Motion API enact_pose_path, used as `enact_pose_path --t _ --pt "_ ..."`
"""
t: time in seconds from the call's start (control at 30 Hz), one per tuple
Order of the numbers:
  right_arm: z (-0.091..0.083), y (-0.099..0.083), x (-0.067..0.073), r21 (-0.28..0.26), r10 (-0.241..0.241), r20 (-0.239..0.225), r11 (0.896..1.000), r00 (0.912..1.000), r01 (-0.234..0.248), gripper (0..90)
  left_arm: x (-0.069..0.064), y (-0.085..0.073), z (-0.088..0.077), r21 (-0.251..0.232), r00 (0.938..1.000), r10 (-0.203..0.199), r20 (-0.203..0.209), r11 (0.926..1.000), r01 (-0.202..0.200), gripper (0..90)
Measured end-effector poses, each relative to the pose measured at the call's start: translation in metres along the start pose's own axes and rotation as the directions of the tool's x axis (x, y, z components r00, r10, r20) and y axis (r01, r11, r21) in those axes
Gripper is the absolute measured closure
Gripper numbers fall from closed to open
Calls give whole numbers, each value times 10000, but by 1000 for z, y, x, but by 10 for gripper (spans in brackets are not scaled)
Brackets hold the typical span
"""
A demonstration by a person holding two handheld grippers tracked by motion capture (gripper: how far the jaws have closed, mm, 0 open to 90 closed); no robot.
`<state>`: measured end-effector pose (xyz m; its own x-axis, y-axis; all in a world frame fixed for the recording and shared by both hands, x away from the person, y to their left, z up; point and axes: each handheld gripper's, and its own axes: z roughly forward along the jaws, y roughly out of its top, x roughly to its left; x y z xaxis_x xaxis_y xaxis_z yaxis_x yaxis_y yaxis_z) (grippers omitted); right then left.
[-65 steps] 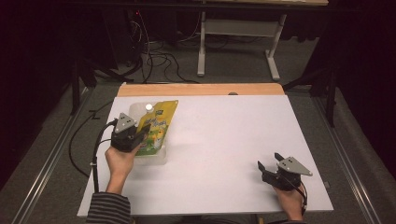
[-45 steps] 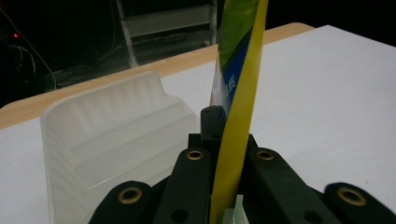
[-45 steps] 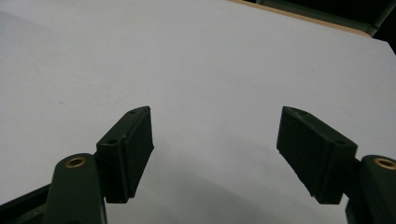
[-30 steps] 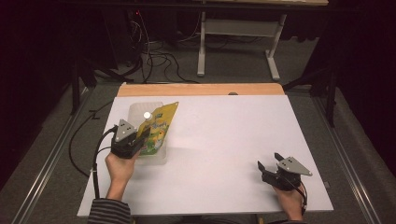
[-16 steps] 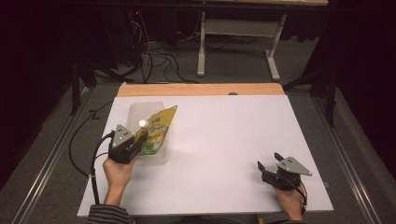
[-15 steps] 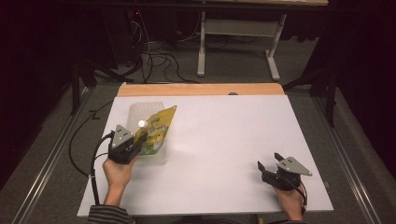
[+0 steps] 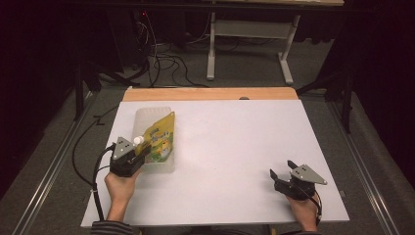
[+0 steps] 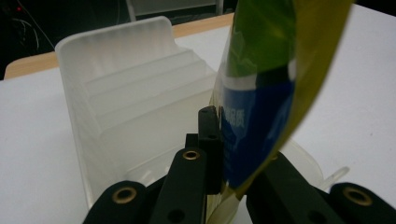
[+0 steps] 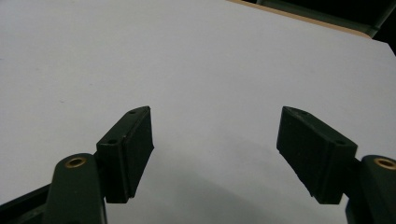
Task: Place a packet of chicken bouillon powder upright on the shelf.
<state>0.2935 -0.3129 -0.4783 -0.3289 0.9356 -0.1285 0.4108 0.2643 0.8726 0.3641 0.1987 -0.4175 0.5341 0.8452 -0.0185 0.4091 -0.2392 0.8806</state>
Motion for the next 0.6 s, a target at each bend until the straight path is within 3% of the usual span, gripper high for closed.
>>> enact_pose_path --t 0.2,0.37,0.47,0.6 --pt "0 0 0 16 -10 8 10000 10000 10 274 0 -3 -2 -10 10000 -9 -51 10000 9 858" --pt "0 0 0 17 -33 5 10000 10000 33 274 1 -7 -7 -253 9996 -265 -38 9993 264 821" --pt "0 0 0 15 -53 0 10000 10000 53 274 1 -7 -9 -312 9996 -273 -88 9991 270 764" --pt "1 0 0 0 -62 -9 10000 10000 62 274 -2 -7 -13 -409 9987 -124 -492 9991 104 657"
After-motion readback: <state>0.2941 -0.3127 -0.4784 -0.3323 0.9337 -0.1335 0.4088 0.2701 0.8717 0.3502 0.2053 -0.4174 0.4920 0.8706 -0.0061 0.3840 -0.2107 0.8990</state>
